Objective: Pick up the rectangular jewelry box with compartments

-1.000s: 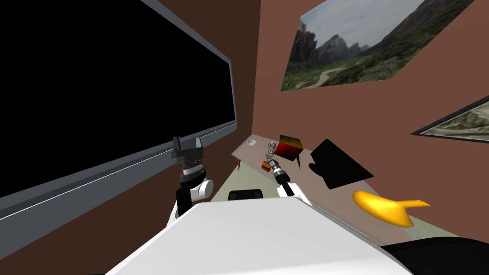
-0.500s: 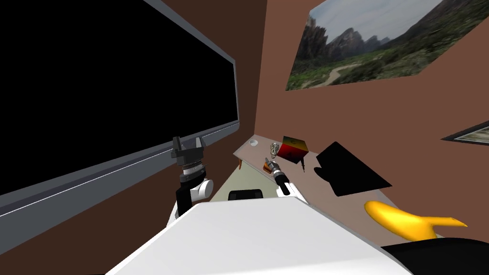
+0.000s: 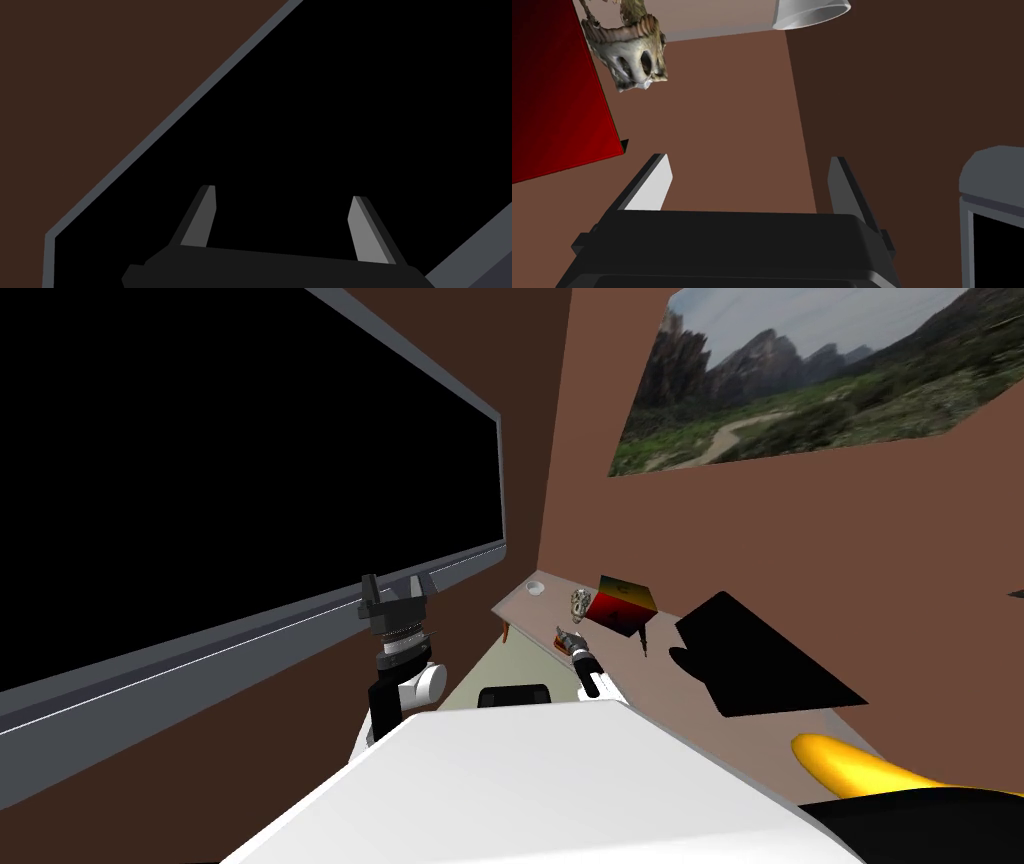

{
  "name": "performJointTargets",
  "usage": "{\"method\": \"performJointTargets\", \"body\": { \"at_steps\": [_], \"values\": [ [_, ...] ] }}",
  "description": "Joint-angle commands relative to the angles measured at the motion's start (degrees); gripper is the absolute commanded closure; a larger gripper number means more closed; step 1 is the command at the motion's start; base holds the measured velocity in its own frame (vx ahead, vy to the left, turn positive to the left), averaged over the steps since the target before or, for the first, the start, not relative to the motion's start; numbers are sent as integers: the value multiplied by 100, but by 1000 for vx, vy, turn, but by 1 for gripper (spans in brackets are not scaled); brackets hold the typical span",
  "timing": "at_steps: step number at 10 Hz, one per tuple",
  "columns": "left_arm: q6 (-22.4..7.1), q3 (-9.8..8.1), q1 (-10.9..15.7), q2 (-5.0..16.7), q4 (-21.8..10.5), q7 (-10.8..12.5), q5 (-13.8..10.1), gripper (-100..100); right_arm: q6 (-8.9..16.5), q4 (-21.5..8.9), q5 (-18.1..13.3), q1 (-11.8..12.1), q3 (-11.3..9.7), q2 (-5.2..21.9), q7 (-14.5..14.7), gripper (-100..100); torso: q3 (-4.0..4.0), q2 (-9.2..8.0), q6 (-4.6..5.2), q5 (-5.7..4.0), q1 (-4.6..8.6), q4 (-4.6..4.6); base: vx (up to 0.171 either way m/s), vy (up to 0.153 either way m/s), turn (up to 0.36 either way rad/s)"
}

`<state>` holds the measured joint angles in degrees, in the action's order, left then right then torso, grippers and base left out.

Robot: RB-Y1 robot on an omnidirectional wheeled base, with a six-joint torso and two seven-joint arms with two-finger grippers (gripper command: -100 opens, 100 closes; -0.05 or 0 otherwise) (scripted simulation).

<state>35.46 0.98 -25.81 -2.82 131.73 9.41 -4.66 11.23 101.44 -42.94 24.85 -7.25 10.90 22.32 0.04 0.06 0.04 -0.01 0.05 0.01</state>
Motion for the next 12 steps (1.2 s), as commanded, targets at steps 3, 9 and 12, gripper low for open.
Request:
{"method": "performJointTargets", "body": {
  "at_steps": [3,9,12],
  "values": [
    [0,0,0,0,0,0,0,0,402,-549,-627,-123,-50,-26,341,-100,1,1,0,1,0,0,13,-16,110],
    [0,0,0,0,0,0,0,0,1065,-1284,-1580,-288,-145,-65,793,-100,0,0,0,1,-2,0,10,-14,96],
    [0,0,0,0,0,0,0,0,1271,-1557,-1976,-343,-178,-87,940,-100,-1,-2,-1,1,-3,-1,6,-10,80]
  ]
}}
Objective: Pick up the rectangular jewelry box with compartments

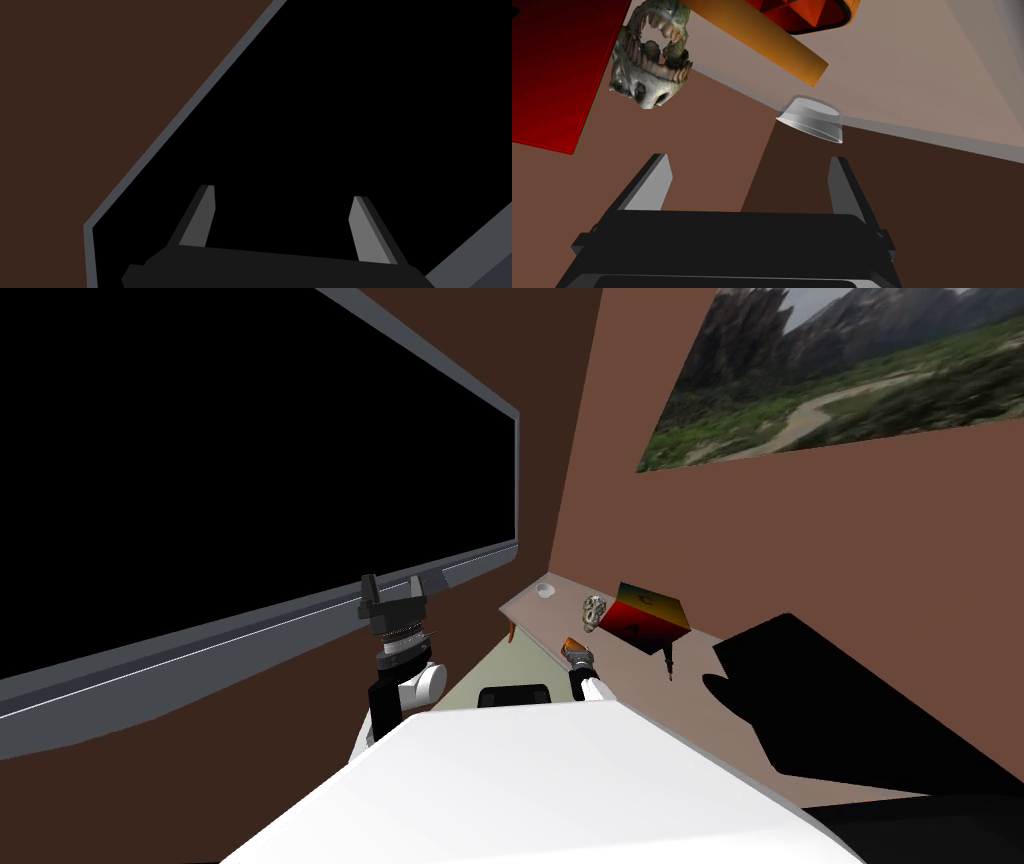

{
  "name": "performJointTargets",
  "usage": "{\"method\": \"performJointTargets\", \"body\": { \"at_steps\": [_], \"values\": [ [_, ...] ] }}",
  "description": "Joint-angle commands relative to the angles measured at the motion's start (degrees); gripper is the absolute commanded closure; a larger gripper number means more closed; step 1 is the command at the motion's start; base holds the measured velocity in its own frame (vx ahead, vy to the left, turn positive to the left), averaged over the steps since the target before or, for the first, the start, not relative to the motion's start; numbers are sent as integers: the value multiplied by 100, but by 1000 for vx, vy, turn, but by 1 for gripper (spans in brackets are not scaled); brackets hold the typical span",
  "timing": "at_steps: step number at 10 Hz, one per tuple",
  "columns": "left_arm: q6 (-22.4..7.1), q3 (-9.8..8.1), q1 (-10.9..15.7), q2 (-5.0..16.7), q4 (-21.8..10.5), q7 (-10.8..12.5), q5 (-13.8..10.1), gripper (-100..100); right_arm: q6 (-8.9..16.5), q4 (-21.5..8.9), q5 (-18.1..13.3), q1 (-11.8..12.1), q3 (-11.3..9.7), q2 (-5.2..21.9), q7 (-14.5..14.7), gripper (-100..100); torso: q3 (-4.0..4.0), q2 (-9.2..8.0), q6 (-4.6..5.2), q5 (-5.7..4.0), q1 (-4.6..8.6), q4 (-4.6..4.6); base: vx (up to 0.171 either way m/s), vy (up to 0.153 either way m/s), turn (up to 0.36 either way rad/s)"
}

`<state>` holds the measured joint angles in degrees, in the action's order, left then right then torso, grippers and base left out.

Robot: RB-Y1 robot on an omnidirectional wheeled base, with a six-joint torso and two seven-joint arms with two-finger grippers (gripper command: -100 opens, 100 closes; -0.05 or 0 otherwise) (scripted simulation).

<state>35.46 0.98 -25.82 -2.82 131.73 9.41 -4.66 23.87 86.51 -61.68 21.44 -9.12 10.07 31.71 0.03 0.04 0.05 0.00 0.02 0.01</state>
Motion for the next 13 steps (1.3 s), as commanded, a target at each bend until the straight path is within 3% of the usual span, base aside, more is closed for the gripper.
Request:
{"method": "performJointTargets", "body": {
  "at_steps": [1,4,7,9,10,12,13],
  "values": [
    [0,0,0,0,0,0,0,0,212,-286,-286,-58,-22,-29,145,-100,0,0,0,0,0,0,5,-8,121],
    [0,0,0,0,0,0,0,0,609,-818,-922,-164,-87,-88,427,-100,0,0,1,0,1,0,4,-10,124],
    [0,0,0,0,0,0,0,0,801,-1079,-1251,-215,-118,-120,563,-100,-1,-2,-1,0,-2,-1,0,-6,75],
    [0,0,0,0,0,0,0,0,1164,-1499,-1722,-312,-174,-188,819,-100,-1,-2,-1,1,-2,-1,2,-9,140],
    [0,0,0,0,0,0,0,0,1164,-1544,-1776,-312,-174,-188,819,-100,-1,-1,0,1,0,-1,3,-13,47],
    [0,0,0,0,0,0,0,0,1490,-1893,-2152,-401,-221,-263,1048,-100,0,0,0,0,0,0,4,-14,128],
    [0,0,0,0,0,0,0,0,1490,-1957,-2245,-401,-221,-263,1048,-100,0,0,-1,0,2,0,4,-18,46]
  ]
}}
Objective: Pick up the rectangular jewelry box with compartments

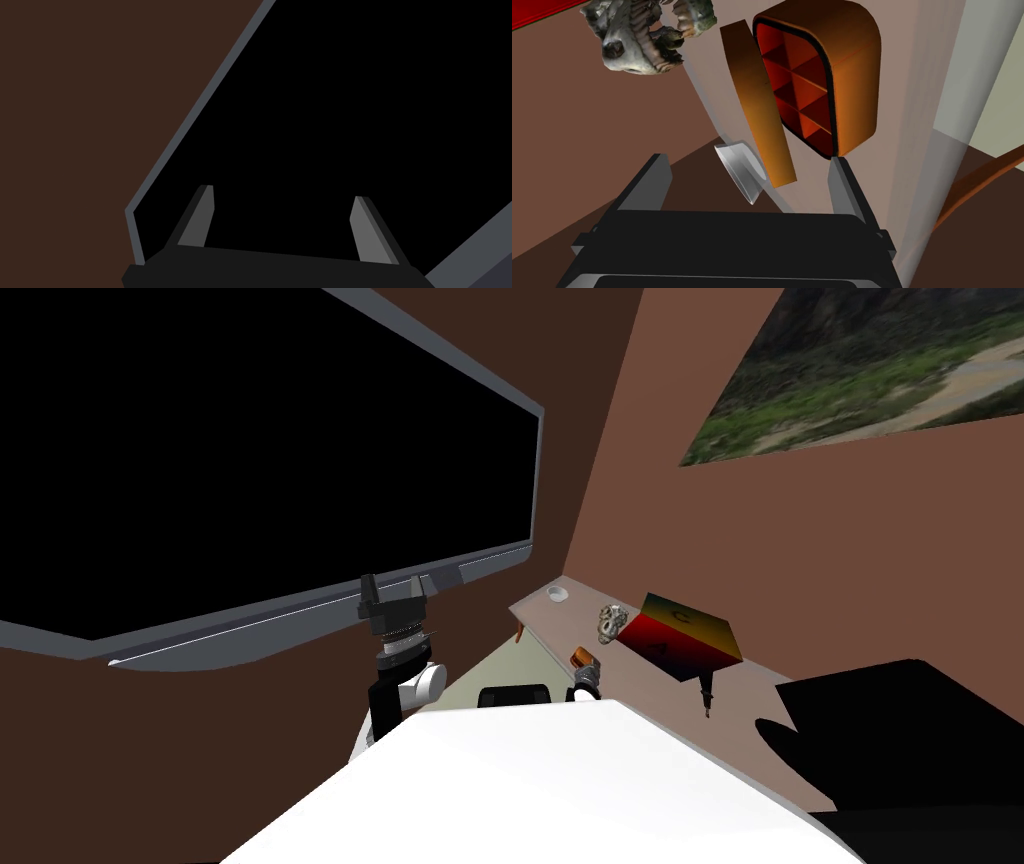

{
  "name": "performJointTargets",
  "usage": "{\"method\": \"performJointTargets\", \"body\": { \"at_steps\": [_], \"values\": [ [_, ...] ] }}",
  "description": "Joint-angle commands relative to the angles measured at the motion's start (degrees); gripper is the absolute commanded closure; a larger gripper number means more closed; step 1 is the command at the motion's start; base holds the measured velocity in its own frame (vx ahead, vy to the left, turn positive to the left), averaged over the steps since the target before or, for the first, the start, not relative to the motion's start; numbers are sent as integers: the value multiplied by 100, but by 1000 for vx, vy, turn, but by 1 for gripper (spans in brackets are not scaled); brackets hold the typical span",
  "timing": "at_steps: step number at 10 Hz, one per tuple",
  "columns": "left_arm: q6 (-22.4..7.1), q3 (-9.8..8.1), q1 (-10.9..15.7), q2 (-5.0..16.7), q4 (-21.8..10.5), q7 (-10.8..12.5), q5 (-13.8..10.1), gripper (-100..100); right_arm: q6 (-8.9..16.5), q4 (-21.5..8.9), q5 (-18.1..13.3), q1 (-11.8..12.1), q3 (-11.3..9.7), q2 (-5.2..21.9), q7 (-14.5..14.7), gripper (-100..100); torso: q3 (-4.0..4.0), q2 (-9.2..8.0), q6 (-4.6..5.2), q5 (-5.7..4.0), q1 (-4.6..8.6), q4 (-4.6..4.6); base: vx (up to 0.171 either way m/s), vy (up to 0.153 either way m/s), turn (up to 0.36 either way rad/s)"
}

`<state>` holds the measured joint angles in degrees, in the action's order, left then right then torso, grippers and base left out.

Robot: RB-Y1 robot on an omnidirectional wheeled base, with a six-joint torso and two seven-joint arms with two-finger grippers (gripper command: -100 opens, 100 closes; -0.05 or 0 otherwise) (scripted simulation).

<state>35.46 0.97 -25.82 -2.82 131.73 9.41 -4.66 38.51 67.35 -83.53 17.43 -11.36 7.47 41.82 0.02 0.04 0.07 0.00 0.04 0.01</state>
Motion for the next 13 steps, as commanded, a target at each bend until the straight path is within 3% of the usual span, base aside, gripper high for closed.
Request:
{"method": "performJointTargets", "body": {
  "at_steps": [1,5,7,8,9,12,13],
  "values": [
    [0,0,0,0,0,0,0,0,171,-224,-268,-41,-17,-44,138,-100,0,0,0,0,0,0,6,-12,64],
    [0,0,0,0,0,0,0,0,592,-739,-873,-169,-66,-273,432,-100,3,5,-1,-1,4,1,16,-27,102],
    [0,0,0,0,0,0,0,0,603,-722,-889,-154,-67,-307,459,-100,3,6,0,-1,3,1,15,-23,39],
    [0,0,0,0,0,0,0,0,616,-726,-899,-154,-67,-314,477,0,2,3,1,0,-1,1,0,0,0],
    [0,0,0,0,0,0,0,0,635,-899,-906,-214,-79,-240,288,-100,0,1,0,1,-5,0,25,-8,69],
    [0,0,0,0,0,0,0,0,665,-1159,-918,-304,-96,-129,7,-100,9,15,0,0,1,3,43,-18,57],
    [0,0,0,0,0,0,0,0,648,-1092,-907,-282,-85,-142,83,-100,8,14,0,0,1,3,17,-9,9]
  ]
}}
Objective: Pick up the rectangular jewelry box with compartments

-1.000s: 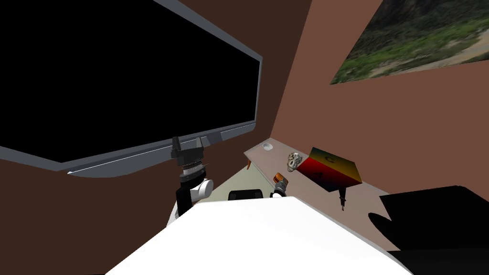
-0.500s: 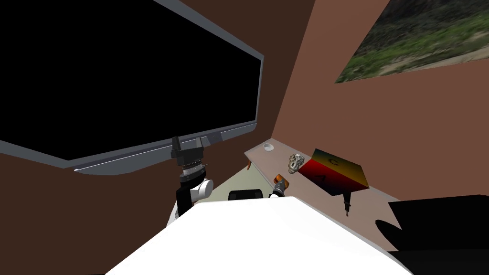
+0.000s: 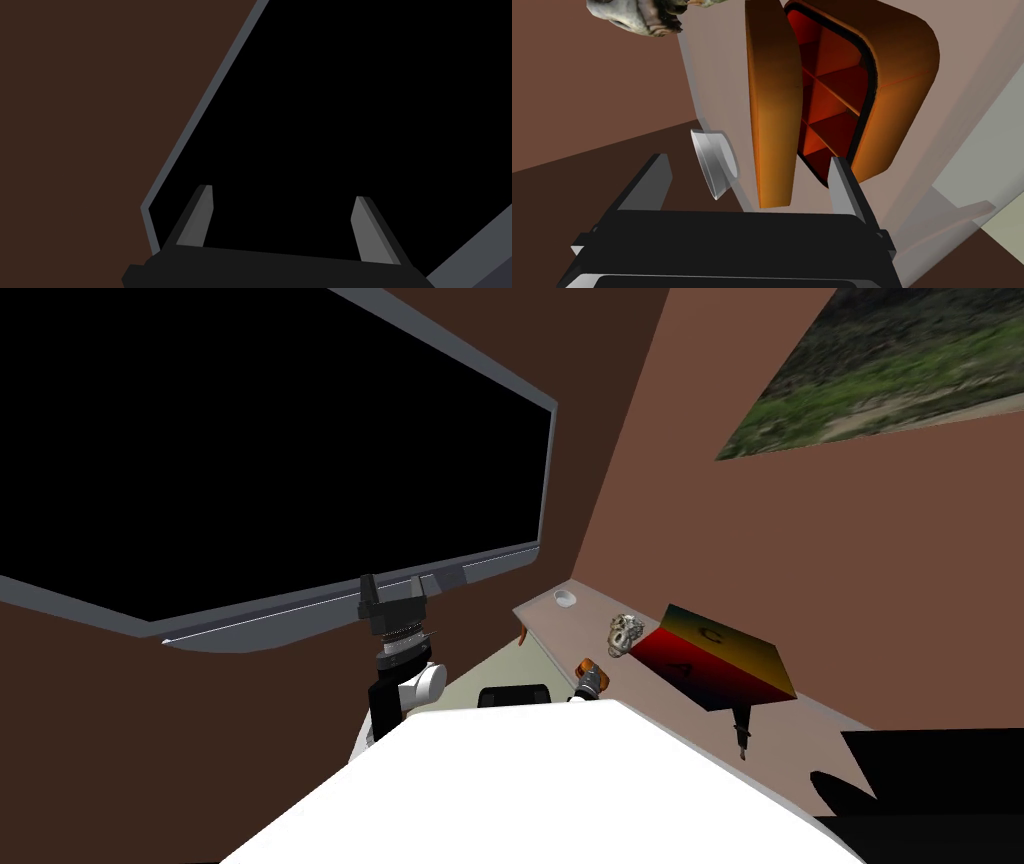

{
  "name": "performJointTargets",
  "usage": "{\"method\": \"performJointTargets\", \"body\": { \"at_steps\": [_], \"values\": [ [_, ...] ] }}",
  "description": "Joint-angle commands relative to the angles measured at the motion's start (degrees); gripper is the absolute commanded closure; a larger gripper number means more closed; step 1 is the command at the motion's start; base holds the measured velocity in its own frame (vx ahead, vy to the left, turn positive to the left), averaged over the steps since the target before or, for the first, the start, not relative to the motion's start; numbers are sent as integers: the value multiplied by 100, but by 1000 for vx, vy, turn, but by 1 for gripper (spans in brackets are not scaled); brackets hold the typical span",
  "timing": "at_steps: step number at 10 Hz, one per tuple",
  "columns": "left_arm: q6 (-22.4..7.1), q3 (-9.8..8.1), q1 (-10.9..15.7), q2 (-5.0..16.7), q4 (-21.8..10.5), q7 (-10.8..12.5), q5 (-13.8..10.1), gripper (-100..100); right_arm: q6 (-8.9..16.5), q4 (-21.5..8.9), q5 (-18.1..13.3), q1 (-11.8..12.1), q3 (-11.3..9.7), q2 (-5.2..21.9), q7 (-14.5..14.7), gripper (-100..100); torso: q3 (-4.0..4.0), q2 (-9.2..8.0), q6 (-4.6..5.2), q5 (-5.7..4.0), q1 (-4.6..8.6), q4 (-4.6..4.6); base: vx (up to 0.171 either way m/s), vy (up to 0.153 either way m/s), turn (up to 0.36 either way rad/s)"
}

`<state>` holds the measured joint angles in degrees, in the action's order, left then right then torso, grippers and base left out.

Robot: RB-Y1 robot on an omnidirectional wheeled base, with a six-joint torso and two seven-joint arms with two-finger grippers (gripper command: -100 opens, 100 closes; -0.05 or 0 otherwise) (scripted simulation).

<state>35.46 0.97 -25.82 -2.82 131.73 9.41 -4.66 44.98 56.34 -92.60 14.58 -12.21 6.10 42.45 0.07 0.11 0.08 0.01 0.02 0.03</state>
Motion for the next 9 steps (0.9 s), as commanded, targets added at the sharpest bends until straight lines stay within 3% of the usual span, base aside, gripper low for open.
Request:
{"method": "performJointTargets", "body": {
  "at_steps": [1,5,6,7,9],
  "values": [
    [0,0,0,0,0,0,0,0,0,0,0,0,0,0,0,100,0,0,0,0,0,0,0,0,0],
    [0,0,0,0,0,0,0,0,3,0,-2,0,2,3,5,100,-6,-10,-1,-1,-4,-3,0,0,0],
    [0,0,0,0,0,0,0,0,2,-1,-1,1,2,3,4,0,-7,-11,-1,0,-6,-3,0,0,0],
    [0,0,0,0,0,0,0,0,-8,159,-1,56,3,-85,179,100,-8,-12,-1,1,-7,-4,-29,9,-73],
    [0,0,1,0,0,0,0,0,-27,332,7,115,15,-158,366,100,-18,-30,1,4,-21,-7,-48,27,-70]
  ]
}}
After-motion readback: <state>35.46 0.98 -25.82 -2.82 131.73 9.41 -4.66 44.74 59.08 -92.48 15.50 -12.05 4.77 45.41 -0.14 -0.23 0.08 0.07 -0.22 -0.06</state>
